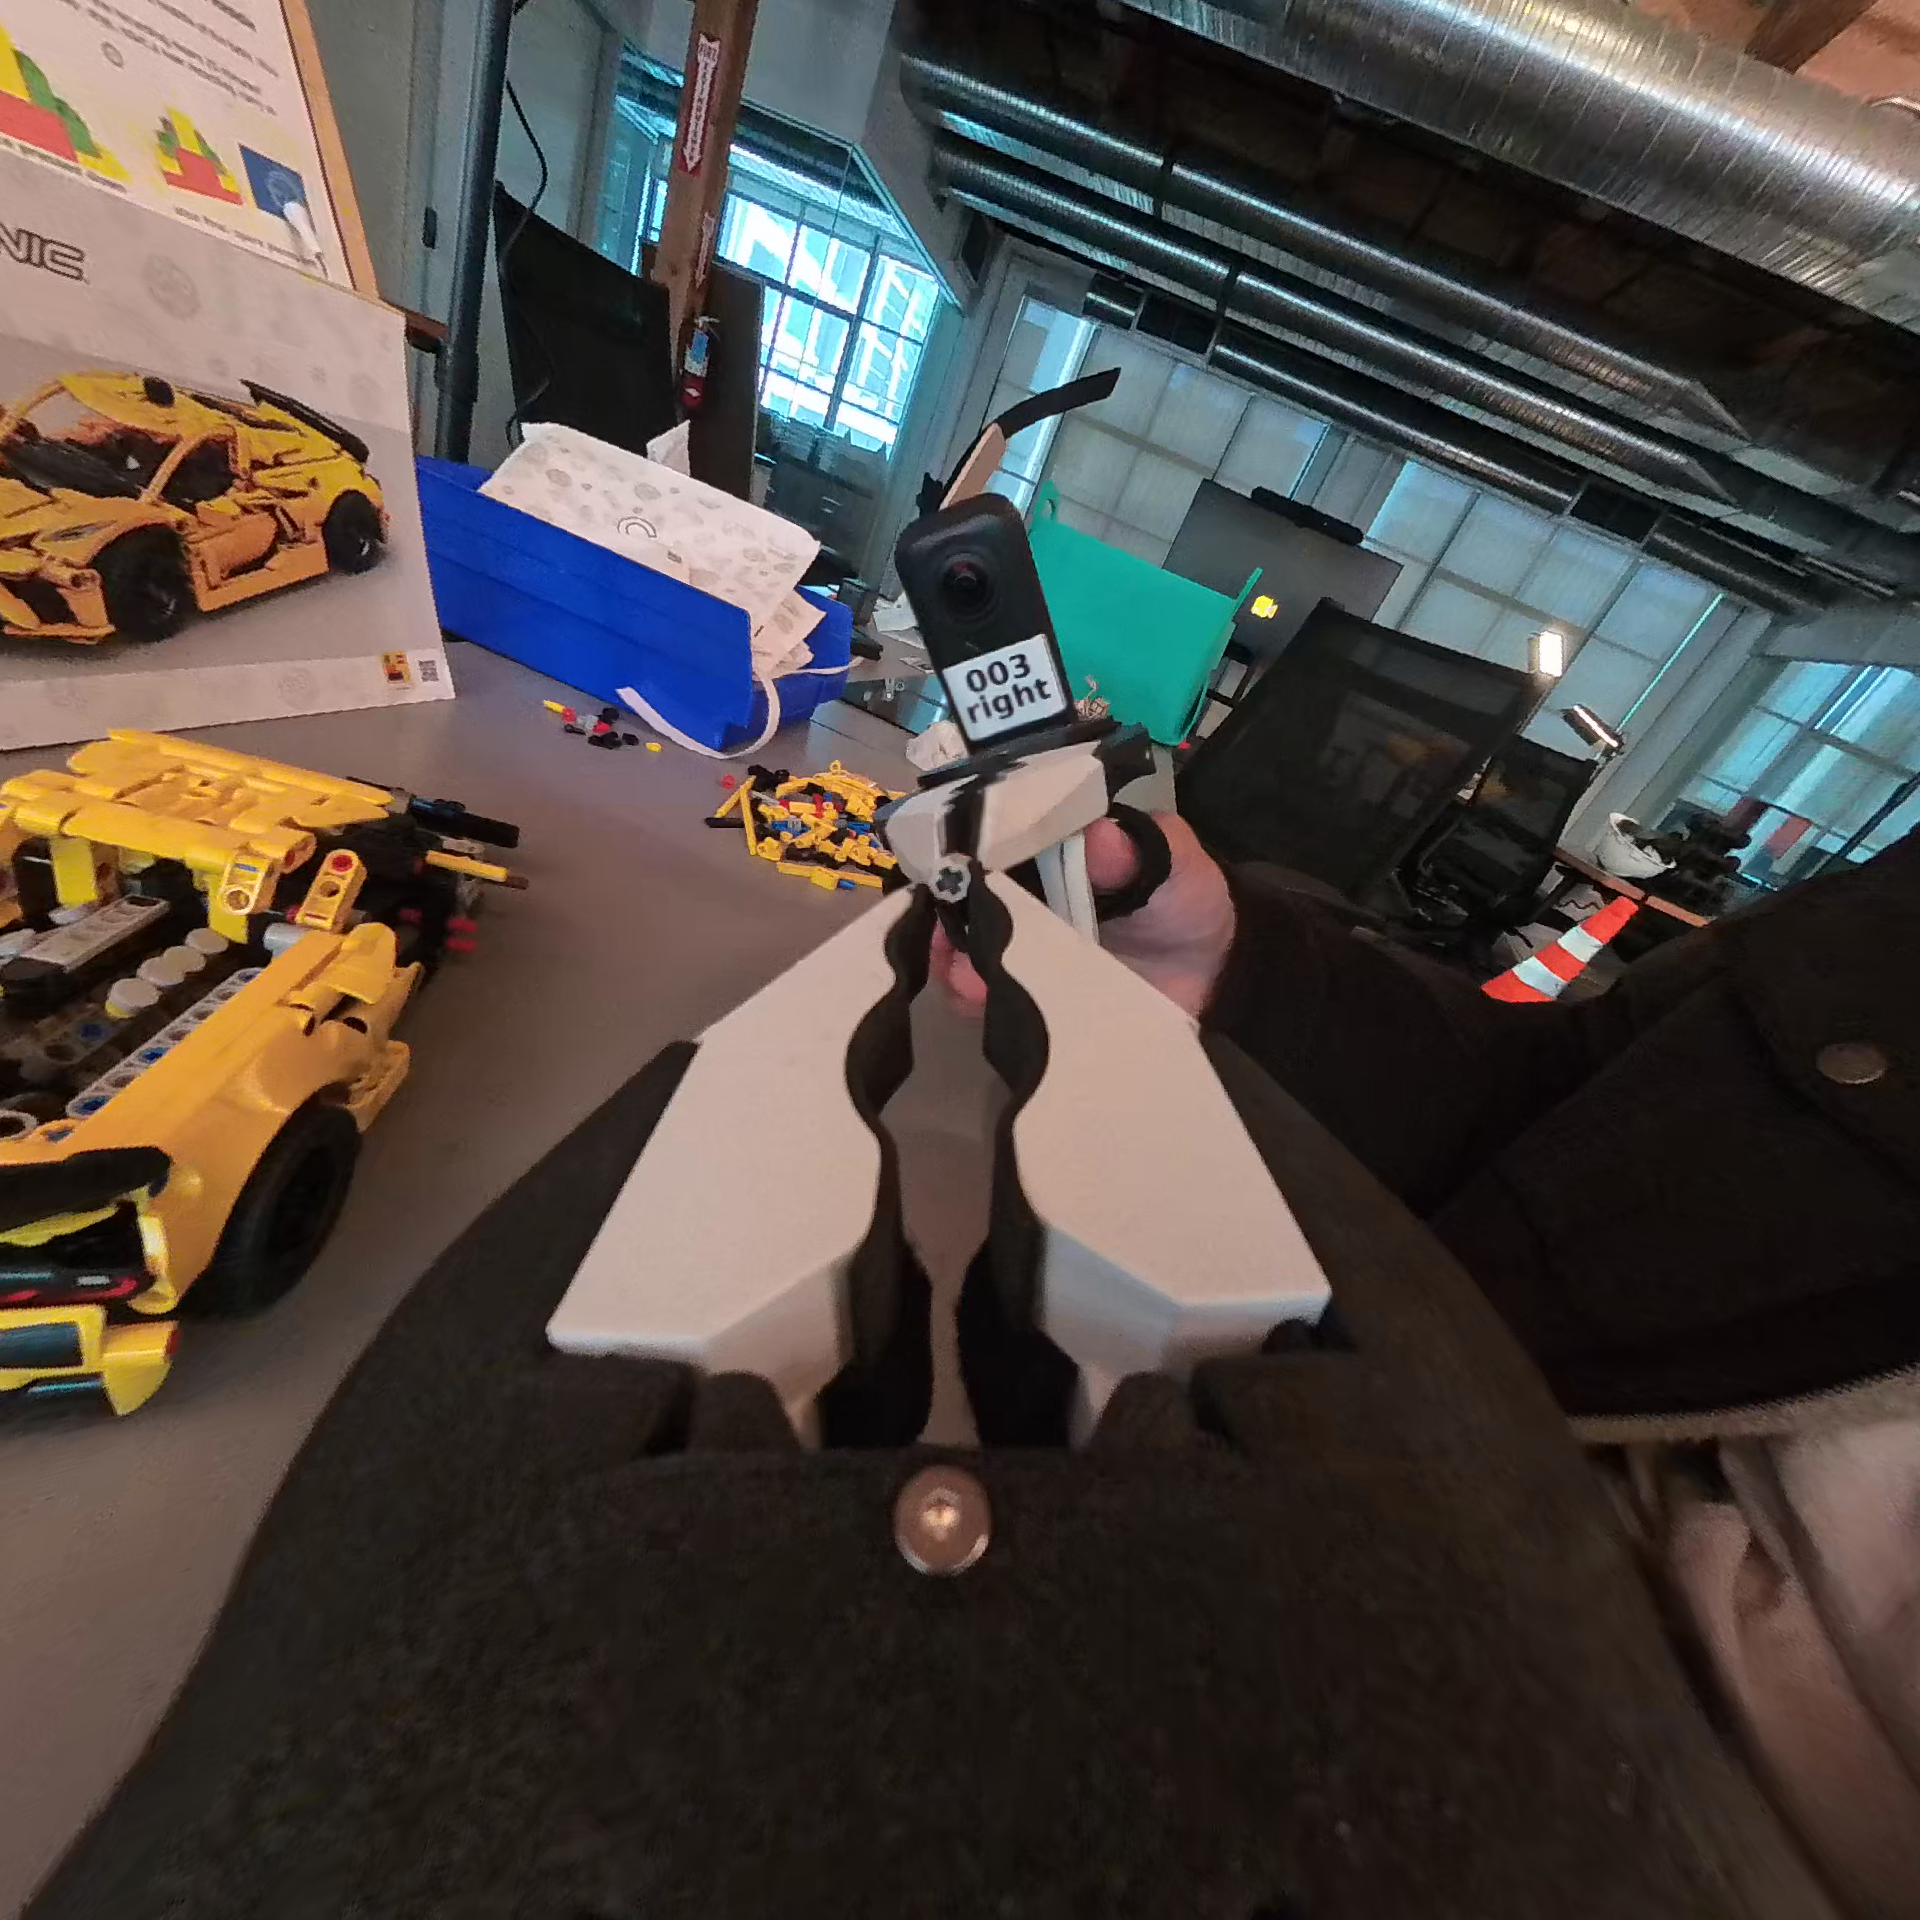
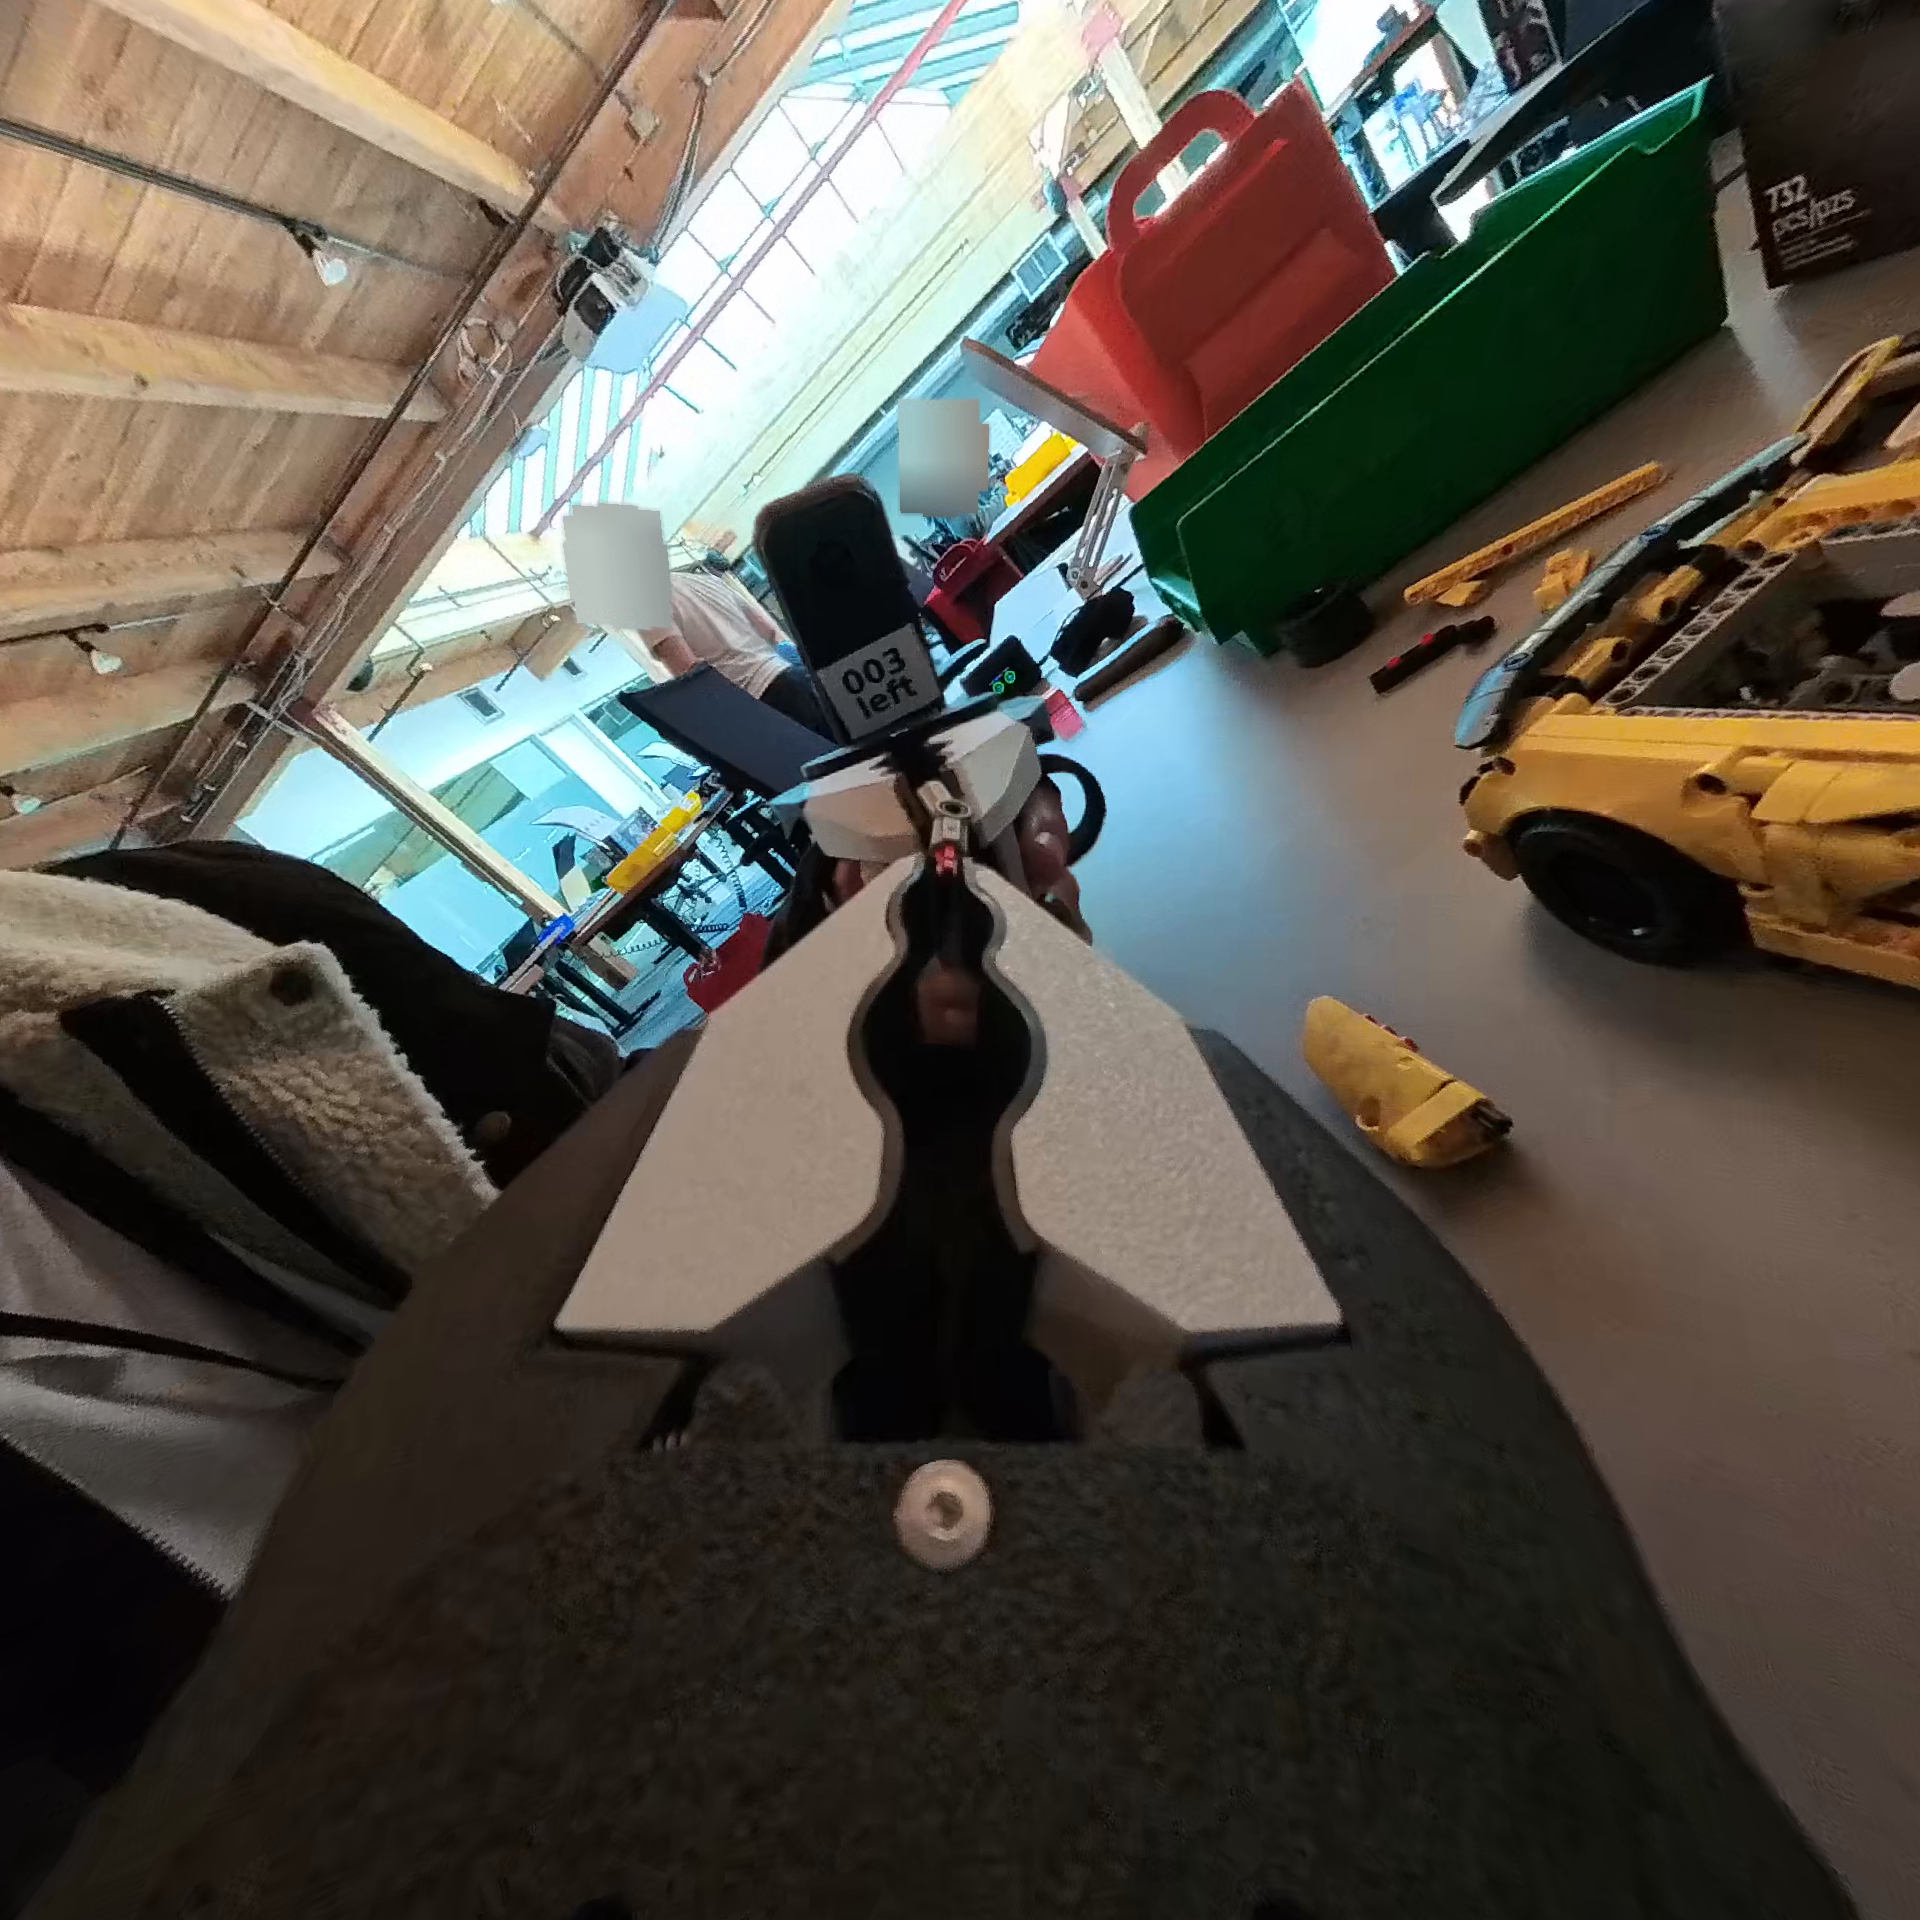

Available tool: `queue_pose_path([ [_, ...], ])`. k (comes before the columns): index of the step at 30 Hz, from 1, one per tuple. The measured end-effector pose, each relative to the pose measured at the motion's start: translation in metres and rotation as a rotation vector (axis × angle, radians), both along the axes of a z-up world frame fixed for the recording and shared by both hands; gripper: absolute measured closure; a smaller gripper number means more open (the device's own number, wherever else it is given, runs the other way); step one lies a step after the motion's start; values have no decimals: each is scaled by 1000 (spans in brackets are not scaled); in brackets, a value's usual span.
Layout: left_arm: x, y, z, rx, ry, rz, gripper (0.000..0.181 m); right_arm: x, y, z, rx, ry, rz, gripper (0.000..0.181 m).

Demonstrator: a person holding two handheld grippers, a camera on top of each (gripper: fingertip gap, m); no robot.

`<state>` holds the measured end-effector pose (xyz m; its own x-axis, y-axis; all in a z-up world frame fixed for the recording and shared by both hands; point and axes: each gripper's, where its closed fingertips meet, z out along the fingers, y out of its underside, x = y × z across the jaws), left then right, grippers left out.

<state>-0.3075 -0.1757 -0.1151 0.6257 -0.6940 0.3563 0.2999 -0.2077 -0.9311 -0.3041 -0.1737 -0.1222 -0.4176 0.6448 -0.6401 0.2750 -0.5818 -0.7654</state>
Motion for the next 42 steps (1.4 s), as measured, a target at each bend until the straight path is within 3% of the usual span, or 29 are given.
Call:
queue_pose_path([
  [2,-3,0,1,15,11,22,176,3,3,-1,5,-5,-6,179],
  [3,-24,-1,12,55,-78,91,181,11,26,7,-59,38,-84,179],
  [5,-111,-14,36,112,-436,250,181,59,95,24,-222,139,-230,181],
  [6,-132,-24,44,156,-500,276,181,83,119,18,-160,107,-306,180],
  [8,-98,-18,42,178,-265,263,181,114,141,18,-68,82,-392,180],
  [10,-53,-4,32,133,-144,188,181,105,127,15,16,33,-367,179],
  [11,-33,0,24,93,-107,117,181,94,112,9,122,-16,-338,179],
  [13,-4,5,-2,-24,-15,19,180,74,72,18,361,43,-249,179],
  [15,7,7,-11,-60,-1,-11,148,56,44,21,551,47,-211,179],
  [17,16,3,-9,-45,15,-48,141,43,22,9,739,-16,-161,179],
  [20,25,-4,-5,15,47,-78,141,37,-9,6,893,21,-88,178],
  [22,32,-9,-5,77,87,-100,150,34,-13,-1,963,-32,-71,178],
  [24,41,-13,-13,116,181,-127,160,34,-14,-11,1060,-97,-56,178],
  [26,51,-15,-27,64,299,-176,157,36,-15,-22,1160,-160,-28,178],
  [29,57,-14,-52,3,519,-227,158,37,-19,-31,1248,-207,6,178],
  [32,57,-13,-66,5,677,-270,173,40,-21,-40,1268,-233,49,177],
  [37,64,-24,-66,-33,690,-456,172,50,-25,-46,1208,-240,113,178],
  [42,67,-7,-70,2,704,-462,174,51,-9,-49,1222,-266,63,178],
])
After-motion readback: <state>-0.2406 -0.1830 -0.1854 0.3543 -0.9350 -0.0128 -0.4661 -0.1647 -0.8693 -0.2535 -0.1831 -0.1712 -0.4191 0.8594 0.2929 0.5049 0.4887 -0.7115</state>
